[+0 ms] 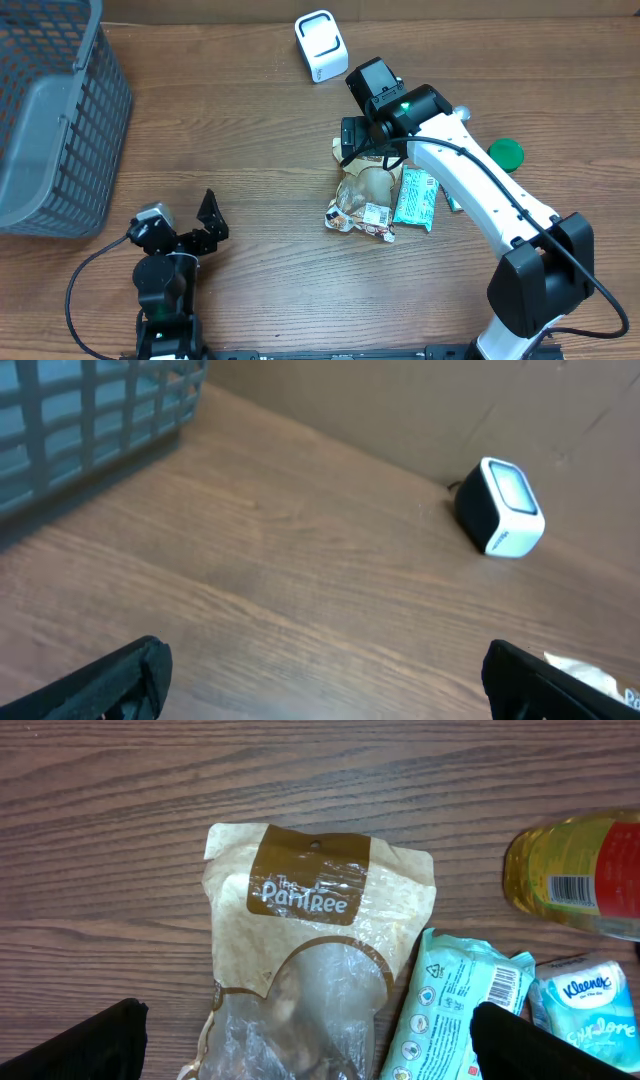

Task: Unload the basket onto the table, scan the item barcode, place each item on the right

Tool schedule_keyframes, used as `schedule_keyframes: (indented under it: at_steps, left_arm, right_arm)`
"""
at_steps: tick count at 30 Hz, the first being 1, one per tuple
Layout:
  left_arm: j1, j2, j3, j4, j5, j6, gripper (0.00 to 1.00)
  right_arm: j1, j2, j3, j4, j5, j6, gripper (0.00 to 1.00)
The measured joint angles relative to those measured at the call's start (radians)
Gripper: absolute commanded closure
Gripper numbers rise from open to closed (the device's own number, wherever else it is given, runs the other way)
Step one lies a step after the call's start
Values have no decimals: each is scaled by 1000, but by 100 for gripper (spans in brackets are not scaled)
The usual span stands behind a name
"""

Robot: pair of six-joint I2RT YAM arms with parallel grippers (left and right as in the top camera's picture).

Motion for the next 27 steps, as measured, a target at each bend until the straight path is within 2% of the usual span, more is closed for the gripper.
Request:
schedule_keyframes:
  at_steps: [8, 15, 27]
  left_arm:
    - [0, -140, -2, -246, -19, -2, 0]
    - [0, -331, -2, -436, -45, -2, 0]
    - [-65, -608, -2, -451, -52, 113, 0]
  right_arm:
    - [0, 0, 0, 0, 0, 0, 0]
    - [0, 0, 0, -1, 0, 0, 0]
    - [0, 0, 0, 0, 0, 0, 0]
